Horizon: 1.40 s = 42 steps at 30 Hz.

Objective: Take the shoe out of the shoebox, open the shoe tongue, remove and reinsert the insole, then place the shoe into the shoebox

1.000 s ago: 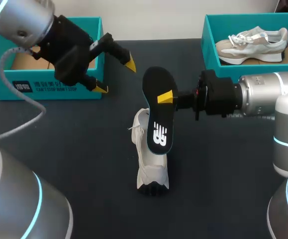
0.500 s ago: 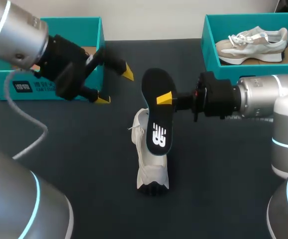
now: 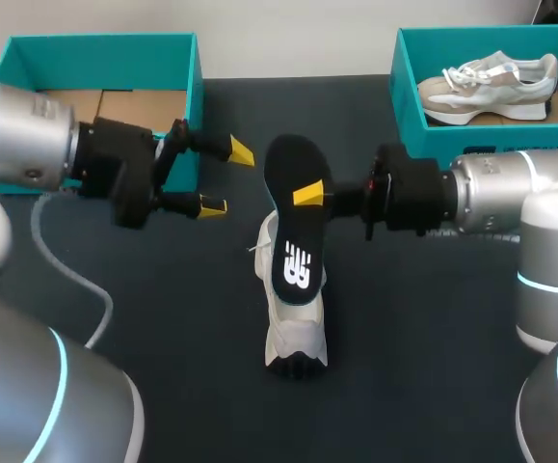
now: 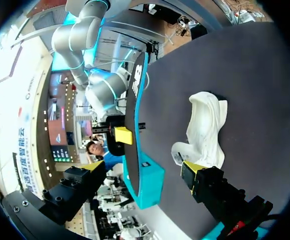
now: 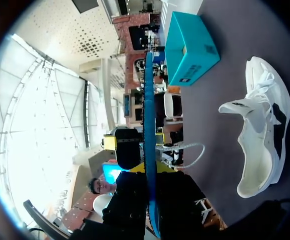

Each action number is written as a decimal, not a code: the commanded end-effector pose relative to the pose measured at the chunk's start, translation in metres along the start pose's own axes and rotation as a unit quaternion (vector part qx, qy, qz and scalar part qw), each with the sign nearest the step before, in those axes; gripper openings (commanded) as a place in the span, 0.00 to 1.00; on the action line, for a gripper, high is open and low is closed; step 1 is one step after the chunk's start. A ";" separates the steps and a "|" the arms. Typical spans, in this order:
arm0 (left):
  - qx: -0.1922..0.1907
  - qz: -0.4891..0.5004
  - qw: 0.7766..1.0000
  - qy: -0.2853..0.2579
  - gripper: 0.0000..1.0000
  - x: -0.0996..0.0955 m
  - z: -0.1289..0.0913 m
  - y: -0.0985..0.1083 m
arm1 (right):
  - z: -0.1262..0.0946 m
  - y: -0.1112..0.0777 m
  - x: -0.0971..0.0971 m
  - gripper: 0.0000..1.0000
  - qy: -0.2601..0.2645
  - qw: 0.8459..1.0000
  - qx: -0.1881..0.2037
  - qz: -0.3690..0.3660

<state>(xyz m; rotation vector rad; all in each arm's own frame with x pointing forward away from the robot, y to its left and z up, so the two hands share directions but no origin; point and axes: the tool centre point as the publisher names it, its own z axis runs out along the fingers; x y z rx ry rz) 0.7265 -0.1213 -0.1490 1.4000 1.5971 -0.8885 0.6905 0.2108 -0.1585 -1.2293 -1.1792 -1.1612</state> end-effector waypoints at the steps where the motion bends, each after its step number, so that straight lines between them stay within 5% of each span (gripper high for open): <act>1: -0.006 0.010 0.990 -0.143 1.00 0.006 0.009 -0.004 | 0.010 -0.002 -0.003 0.00 0.005 1.000 -0.006 0.001; 5: -0.004 0.012 0.985 -0.174 0.97 0.008 0.017 -0.002 | 0.015 -0.004 -0.004 0.00 0.010 1.000 -0.006 0.001; 10: -0.001 0.007 0.979 -0.201 0.79 0.006 0.027 0.000 | 0.020 -0.005 -0.005 0.00 0.014 1.000 -0.005 0.002; 12: 0.003 0.008 0.978 -0.206 0.64 0.005 0.032 0.001 | 0.022 -0.005 -0.006 0.00 0.015 1.000 -0.004 0.002; 17: 0.009 0.005 0.977 -0.214 0.51 -0.001 0.042 0.002 | 0.026 -0.006 -0.006 0.00 0.017 1.000 -0.002 0.001; 33: 0.025 0.004 0.977 -0.213 0.44 -0.008 0.062 -0.001 | 0.030 -0.007 -0.010 0.00 0.020 1.000 -0.001 0.001; 42: 0.029 0.000 0.977 -0.211 0.00 -0.006 0.065 -0.004 | 0.030 -0.006 -0.011 0.00 0.020 1.000 -0.003 0.001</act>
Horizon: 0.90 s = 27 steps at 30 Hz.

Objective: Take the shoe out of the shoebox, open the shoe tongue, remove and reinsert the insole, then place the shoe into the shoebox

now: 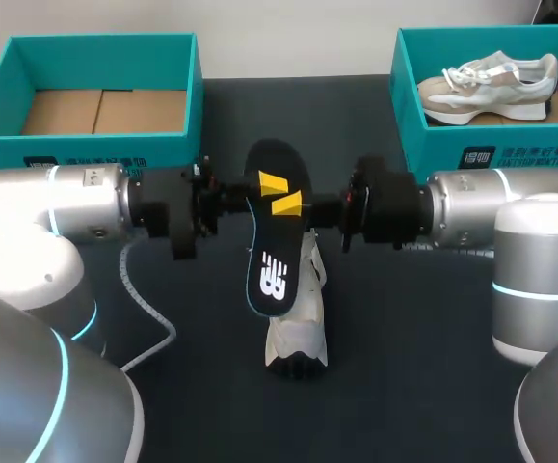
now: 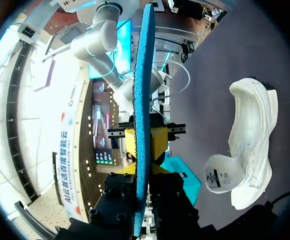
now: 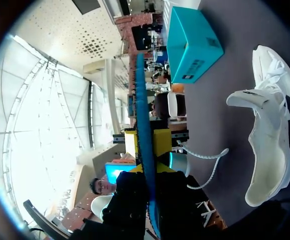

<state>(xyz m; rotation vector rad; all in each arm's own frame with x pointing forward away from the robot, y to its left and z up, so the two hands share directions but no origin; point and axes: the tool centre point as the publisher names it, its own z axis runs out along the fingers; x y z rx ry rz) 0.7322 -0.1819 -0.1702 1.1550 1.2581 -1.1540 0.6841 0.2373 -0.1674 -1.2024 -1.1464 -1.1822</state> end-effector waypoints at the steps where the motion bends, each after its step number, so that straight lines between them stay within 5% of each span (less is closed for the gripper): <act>1: -0.001 0.000 1.000 -0.001 0.00 0.001 0.001 -0.002 | 0.004 0.000 -0.002 0.00 -0.001 1.000 -0.001 0.000; 8: 0.003 -0.019 1.000 0.002 0.00 0.004 0.001 -0.004 | 0.002 0.000 -0.001 0.04 -0.001 1.000 -0.006 -0.003; 9: 0.003 -0.026 1.000 0.001 0.00 0.003 0.001 -0.004 | -0.001 -0.002 -0.001 0.71 -0.005 1.000 -0.015 -0.006; 10: 0.003 -0.028 1.000 0.001 0.00 0.002 -0.001 -0.004 | -0.004 -0.004 -0.001 1.00 -0.009 1.000 -0.026 -0.015; 21: 0.036 -0.100 0.994 0.028 0.00 -0.013 -0.028 -0.018 | -0.040 -0.015 0.012 1.00 -0.077 0.988 -0.049 -0.123; 27: 0.046 -0.161 0.985 0.039 0.00 -0.016 -0.041 -0.027 | -0.050 -0.018 0.016 1.00 -0.138 0.971 -0.030 -0.195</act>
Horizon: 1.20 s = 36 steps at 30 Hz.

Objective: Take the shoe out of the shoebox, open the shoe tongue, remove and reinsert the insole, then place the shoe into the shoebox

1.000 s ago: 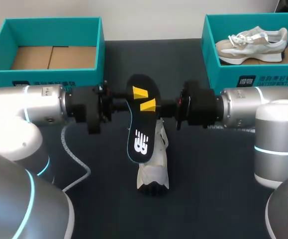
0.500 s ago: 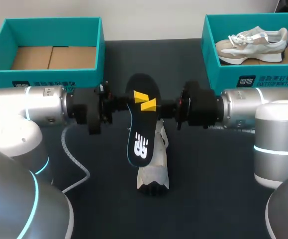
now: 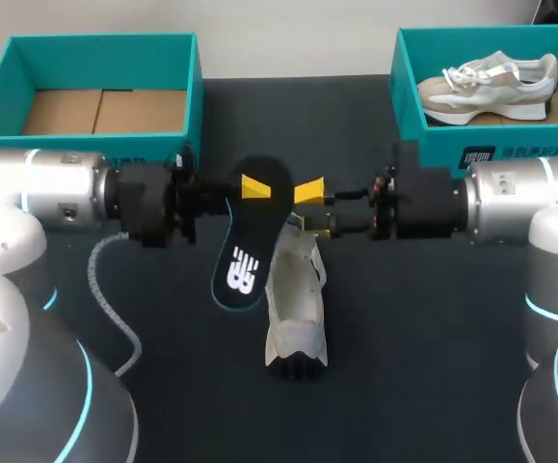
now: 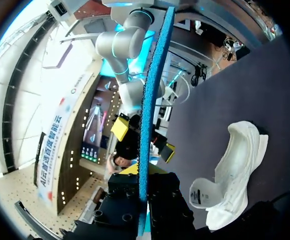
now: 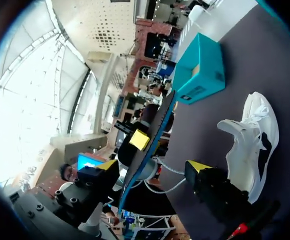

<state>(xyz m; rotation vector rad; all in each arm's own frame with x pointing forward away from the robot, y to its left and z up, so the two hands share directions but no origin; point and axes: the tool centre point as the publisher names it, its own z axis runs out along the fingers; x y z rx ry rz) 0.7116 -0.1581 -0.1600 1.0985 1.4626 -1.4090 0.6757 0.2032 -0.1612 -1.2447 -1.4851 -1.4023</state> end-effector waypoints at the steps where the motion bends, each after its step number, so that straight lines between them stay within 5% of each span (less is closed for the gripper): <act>1: 0.003 -0.028 0.999 0.015 0.00 -0.002 -0.016 -0.013 | -0.018 -0.005 0.009 1.00 -0.047 0.997 0.025 -0.050; 8: 0.023 -0.082 0.996 0.018 0.00 0.001 -0.019 -0.026 | -0.023 -0.005 0.013 1.00 -0.060 0.980 0.044 -0.186; 24: 0.029 -0.096 0.995 0.023 0.00 0.004 -0.019 -0.028 | -0.024 -0.003 0.013 1.00 -0.072 0.980 0.031 -0.184; 29: 0.029 -0.096 0.995 0.023 0.00 0.004 -0.019 -0.028 | -0.034 -0.002 0.007 1.00 -0.079 0.955 0.026 -0.286; 36: 0.029 -0.096 0.995 0.023 0.00 0.004 -0.019 -0.028 | -0.048 -0.007 0.000 1.00 -0.177 0.866 0.092 -0.459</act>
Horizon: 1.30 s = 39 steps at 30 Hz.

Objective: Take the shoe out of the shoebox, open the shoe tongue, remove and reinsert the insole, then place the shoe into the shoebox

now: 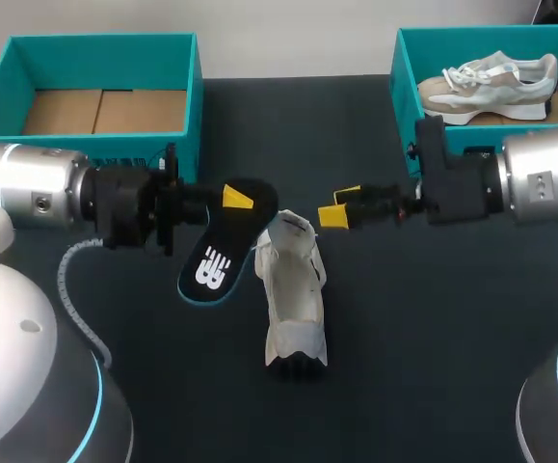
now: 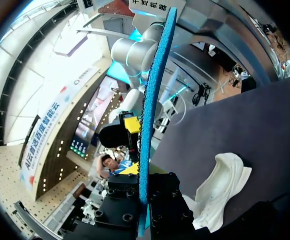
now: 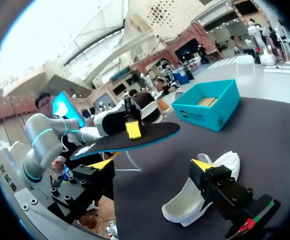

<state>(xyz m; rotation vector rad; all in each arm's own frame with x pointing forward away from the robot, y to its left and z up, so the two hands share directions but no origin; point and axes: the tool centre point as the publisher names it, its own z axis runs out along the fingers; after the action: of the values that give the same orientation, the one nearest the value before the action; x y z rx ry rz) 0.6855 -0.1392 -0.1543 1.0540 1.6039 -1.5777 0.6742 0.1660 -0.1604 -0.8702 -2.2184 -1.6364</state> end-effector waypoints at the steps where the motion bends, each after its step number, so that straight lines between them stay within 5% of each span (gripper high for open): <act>1: 0.000 0.000 1.000 0.000 0.00 0.001 0.000 -0.001 | -0.012 -0.005 0.007 1.00 -0.068 0.983 0.076 -0.154; 6: 0.000 0.000 1.000 0.000 0.00 0.001 0.000 -0.001 | -0.008 -0.006 0.005 1.00 -0.094 0.961 0.148 -0.216; 10: 0.000 0.000 1.000 0.000 0.00 0.001 0.000 -0.001 | -0.004 -0.014 0.004 1.00 -0.126 0.922 0.256 -0.263; 25: 0.000 0.000 1.000 0.000 0.00 0.001 0.000 -0.001 | -0.004 -0.014 0.004 1.00 -0.126 0.922 0.256 -0.263; 32: 0.035 -0.040 0.998 -0.015 0.00 0.037 0.013 -0.021 | -0.003 -0.029 -0.012 1.00 -0.141 0.878 0.280 -0.362; 39: 0.044 -0.047 0.998 -0.027 0.00 0.063 0.023 -0.031 | -0.002 -0.048 -0.022 1.00 -0.139 0.865 0.284 -0.390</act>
<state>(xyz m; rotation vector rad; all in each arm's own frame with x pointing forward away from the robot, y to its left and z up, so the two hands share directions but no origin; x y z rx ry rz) 0.6361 -0.1519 -0.1884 1.0167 1.5956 -1.7396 0.6613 0.1446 -0.1989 -0.0155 -3.2704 -0.9402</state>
